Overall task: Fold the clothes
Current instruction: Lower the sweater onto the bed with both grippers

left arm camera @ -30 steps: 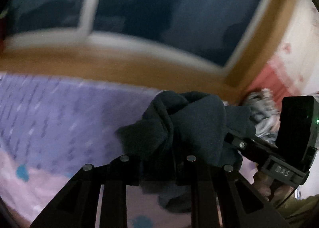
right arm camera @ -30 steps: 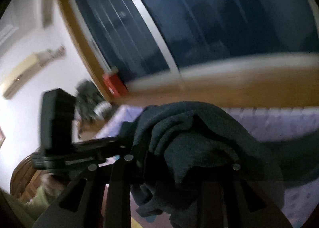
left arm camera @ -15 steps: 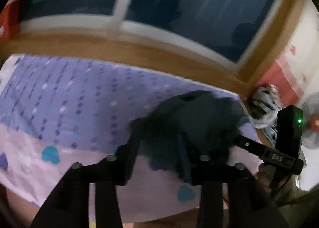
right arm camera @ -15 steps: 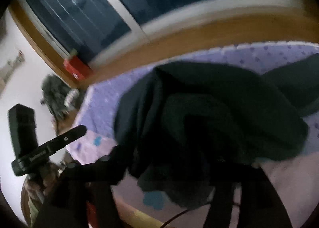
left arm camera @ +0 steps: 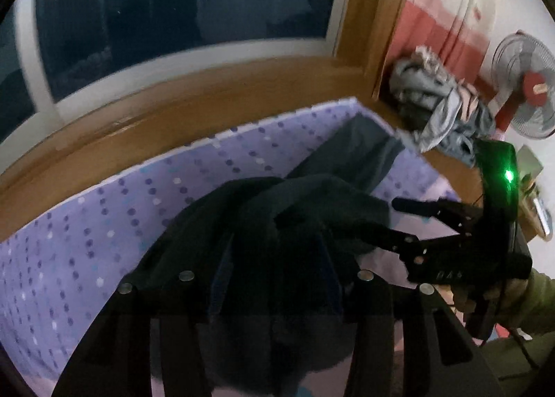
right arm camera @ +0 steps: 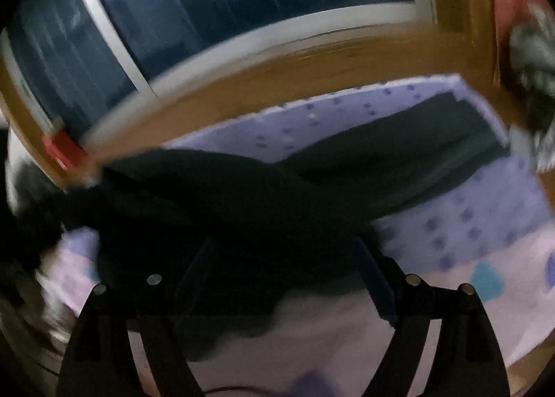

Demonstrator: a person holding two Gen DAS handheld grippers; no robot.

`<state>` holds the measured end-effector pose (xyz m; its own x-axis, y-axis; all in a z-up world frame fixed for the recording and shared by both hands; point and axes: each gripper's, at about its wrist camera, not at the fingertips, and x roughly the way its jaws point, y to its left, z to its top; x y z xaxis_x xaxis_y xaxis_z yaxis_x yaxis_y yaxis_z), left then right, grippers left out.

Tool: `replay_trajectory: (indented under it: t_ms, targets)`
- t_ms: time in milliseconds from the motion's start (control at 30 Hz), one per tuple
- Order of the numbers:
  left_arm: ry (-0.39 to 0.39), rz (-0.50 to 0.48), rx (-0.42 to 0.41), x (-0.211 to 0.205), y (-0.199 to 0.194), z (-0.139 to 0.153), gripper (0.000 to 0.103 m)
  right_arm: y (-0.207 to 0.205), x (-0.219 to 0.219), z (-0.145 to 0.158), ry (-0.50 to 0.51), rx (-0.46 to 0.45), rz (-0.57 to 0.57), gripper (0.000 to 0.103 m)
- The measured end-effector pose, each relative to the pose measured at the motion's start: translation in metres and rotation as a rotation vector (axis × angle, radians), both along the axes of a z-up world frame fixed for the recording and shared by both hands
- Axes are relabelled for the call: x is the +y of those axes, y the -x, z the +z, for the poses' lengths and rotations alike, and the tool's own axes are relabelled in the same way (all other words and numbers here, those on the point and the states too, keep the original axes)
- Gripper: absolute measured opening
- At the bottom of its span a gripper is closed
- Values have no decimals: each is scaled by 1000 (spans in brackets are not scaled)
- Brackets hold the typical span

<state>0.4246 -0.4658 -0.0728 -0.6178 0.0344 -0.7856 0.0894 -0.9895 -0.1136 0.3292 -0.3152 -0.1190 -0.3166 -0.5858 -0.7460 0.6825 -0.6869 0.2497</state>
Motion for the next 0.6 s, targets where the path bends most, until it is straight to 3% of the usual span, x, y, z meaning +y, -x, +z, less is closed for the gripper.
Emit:
replay_trajectory:
  t_ms: [133,233,267,333,400,600]
  targets:
    - [39,18,-70,-7,30,-20,48,17,-8,-22,-18,20,18,82]
    - [20,27,-88,-15,38,-33,45,24,-25,-30,-36,29,56,82]
    - [13,26,-82,-16,36,-33,39,25,-31,-33,-48,27,69,77]
    - [4,26,-70,-17,31,-31,30,27,-42,-38,-46,-23,97,55]
    - [-36,29,-33,-26,18,-21,21,22,-43,-30,-5,-47,106,16]
    - [-77,53,66,-54,-47,9,14,-28,-50,29,207,-45,123,14]
